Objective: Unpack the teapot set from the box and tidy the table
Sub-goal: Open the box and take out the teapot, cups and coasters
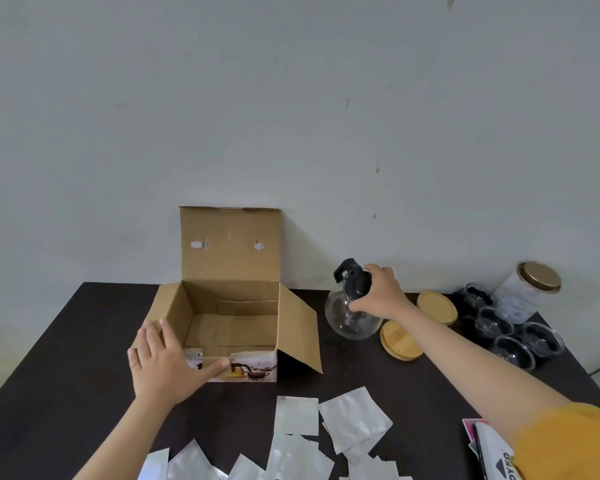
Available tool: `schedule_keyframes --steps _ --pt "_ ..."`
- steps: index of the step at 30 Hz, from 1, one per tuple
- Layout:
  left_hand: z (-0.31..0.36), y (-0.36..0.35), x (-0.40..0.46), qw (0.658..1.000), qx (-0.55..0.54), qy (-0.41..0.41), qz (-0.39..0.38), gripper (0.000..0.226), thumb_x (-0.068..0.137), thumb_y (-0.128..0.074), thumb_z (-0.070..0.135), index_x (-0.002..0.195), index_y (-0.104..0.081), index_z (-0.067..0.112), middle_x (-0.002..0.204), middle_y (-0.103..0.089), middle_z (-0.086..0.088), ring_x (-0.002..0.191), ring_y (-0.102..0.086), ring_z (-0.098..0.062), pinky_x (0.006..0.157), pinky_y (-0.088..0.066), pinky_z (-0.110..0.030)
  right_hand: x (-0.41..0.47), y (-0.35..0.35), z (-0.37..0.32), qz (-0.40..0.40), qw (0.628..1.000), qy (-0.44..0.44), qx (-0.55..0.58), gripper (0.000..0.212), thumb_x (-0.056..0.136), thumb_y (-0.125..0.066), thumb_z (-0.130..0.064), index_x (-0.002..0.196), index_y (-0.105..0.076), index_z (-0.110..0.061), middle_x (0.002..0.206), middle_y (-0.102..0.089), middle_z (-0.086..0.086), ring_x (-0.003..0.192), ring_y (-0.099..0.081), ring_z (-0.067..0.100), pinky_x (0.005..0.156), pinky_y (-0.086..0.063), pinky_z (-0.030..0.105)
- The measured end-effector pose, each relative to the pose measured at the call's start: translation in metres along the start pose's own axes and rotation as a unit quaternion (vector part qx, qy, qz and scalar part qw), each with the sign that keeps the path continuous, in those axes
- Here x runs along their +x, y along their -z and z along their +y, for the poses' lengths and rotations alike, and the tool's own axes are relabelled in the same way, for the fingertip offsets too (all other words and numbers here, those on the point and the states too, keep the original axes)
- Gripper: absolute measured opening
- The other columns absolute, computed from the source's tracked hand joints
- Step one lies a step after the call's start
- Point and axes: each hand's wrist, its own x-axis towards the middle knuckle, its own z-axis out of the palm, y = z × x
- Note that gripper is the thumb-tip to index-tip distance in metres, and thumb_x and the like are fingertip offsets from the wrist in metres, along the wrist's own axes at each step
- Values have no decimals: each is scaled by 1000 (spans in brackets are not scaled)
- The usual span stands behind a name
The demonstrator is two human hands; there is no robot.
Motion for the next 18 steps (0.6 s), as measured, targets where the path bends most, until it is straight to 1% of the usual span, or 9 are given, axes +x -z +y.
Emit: schedule_keyframes --steps 7,11,16,18 --pt "-1 -1 2 999 -24 2 -21 157 31 -14 105 149 -5 3 156 -4 -22 145 -3 -38 114 -13 -53 22 -21 10 -49 998 -10 -28 102 57 -82 -26 144 -30 -16 136 -31 10 125 -39 33 97 -47 40" --pt "-1 -3 2 999 -27 1 -16 155 34 -18 105 149 -5 2 157 -4 -22 145 -3 -39 114 -13 -53 31 -27 12 -50 998 -17 -23 99 59 -81 -25 143 -31 -16 135 -31 10 126 -38 32 90 -49 36" --pt "-3 -8 4 999 -45 -3 -6 153 36 -22 104 148 -11 0 156 -8 -24 144 -7 -41 113 -16 -56 38 -31 20 -57 998 -11 -5 97 60 -80 -24 143 -32 -18 136 -32 9 127 -38 31 102 -42 40" --pt "-3 -8 3 999 -46 -4 -7 153 36 -21 104 148 -12 0 156 -9 -24 144 -7 -41 112 -16 -56 37 -32 20 -32 998 -6 -62 94 62 -79 -29 143 -32 -21 140 -33 10 132 -34 31 106 -36 43"
